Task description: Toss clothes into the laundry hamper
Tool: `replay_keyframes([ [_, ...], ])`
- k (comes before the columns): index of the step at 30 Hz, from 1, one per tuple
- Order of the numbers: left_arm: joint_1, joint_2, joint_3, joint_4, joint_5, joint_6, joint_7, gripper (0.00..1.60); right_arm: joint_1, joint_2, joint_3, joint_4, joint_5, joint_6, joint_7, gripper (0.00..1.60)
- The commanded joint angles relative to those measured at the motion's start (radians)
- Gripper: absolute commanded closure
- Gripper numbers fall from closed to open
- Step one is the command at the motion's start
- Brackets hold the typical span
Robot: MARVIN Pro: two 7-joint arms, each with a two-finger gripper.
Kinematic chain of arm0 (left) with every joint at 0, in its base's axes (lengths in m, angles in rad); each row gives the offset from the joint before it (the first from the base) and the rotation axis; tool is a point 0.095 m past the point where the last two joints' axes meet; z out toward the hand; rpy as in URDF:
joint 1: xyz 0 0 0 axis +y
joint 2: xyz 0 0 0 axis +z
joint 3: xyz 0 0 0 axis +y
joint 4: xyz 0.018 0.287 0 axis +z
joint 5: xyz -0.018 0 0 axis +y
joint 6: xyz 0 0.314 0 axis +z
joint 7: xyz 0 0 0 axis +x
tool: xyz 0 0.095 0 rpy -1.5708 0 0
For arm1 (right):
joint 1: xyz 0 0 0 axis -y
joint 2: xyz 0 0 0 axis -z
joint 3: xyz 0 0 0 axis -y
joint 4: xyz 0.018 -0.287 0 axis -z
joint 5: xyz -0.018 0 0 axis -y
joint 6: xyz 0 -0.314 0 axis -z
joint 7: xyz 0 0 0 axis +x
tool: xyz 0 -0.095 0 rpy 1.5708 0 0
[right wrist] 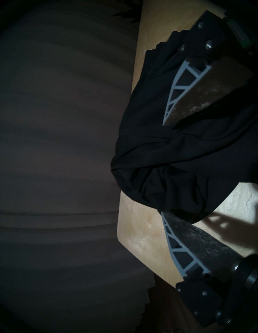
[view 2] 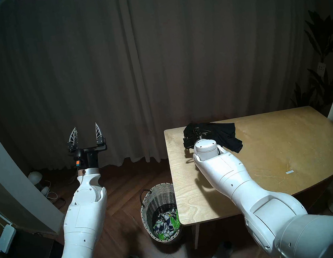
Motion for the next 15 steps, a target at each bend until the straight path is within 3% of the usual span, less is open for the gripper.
replay_keyframes([
  [1, 0.025, -0.008, 0.011, -0.072, 0.009, -0.005, -0.001, 0.0, 0.065, -0.028, 0.006, 0.056, 0.003, -0.001, -0.01, 0.0],
  [13, 0.081, -0.023, 0.03, -0.15, 0.029, -0.003, 0.009, 0.0, 0.11, -0.073, 0.002, 0.185, 0.015, 0.001, -0.032, 0.0],
  [14, 0.086, -0.024, 0.03, -0.157, 0.031, -0.003, 0.01, 0.0, 0.112, -0.076, 0.002, 0.194, 0.016, 0.0, -0.034, 0.08],
  [15, 0.092, -0.024, 0.03, -0.166, 0.032, -0.003, 0.012, 0.0, 0.112, -0.078, 0.001, 0.204, 0.016, -0.002, -0.036, 0.4],
])
